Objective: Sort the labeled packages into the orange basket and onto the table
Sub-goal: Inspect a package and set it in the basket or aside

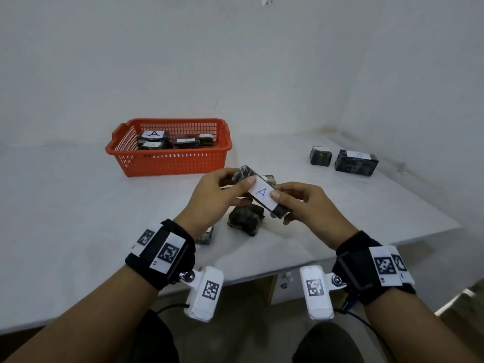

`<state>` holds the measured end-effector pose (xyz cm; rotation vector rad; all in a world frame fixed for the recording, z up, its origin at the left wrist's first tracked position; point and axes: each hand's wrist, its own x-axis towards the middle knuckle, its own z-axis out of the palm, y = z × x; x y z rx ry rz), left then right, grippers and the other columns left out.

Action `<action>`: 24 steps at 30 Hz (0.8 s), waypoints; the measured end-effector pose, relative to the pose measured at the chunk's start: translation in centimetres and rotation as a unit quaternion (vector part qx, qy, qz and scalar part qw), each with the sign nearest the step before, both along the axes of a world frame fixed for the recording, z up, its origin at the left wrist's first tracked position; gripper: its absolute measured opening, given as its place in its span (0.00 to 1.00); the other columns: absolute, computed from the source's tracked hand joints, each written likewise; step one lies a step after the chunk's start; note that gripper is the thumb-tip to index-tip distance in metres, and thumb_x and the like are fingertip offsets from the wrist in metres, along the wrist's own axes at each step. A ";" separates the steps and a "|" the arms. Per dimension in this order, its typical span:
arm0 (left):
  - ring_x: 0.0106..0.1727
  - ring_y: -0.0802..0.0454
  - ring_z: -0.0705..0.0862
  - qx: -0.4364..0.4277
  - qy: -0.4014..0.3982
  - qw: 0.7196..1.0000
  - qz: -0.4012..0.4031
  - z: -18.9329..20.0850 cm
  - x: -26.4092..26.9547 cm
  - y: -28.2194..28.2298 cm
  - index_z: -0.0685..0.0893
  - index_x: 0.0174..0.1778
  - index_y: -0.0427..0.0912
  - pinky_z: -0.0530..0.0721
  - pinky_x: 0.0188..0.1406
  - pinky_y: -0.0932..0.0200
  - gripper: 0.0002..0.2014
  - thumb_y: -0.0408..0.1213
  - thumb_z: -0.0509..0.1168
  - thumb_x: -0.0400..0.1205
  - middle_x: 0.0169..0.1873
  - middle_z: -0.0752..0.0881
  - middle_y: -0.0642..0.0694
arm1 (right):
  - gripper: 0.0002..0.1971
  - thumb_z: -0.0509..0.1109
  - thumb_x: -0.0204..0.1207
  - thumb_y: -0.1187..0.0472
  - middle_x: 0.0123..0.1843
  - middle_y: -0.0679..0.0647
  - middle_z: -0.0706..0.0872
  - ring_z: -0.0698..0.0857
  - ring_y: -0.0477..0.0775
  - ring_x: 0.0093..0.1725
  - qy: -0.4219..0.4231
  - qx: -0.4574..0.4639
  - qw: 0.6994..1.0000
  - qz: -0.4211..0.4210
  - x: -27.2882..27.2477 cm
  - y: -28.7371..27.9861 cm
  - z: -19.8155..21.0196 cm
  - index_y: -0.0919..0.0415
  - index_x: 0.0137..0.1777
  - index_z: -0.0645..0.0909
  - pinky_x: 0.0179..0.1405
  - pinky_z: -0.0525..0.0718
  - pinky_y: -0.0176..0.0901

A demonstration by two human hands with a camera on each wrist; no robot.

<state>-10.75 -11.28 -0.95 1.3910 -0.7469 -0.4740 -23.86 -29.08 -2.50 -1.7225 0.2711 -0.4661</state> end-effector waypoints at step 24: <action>0.46 0.47 0.88 0.131 0.106 0.985 -0.043 -0.1 -1.8 -18.2 0.80 0.42 0.41 0.93 0.56 0.51 0.10 0.31 0.64 0.90 0.43 0.84 0.44 | 0.22 0.83 0.73 0.65 0.47 0.64 0.90 0.89 0.54 0.39 0.034 0.193 0.960 -0.198 -3.8 -14.3 0.8 0.79 0.62 0.86 0.38 0.92 0.39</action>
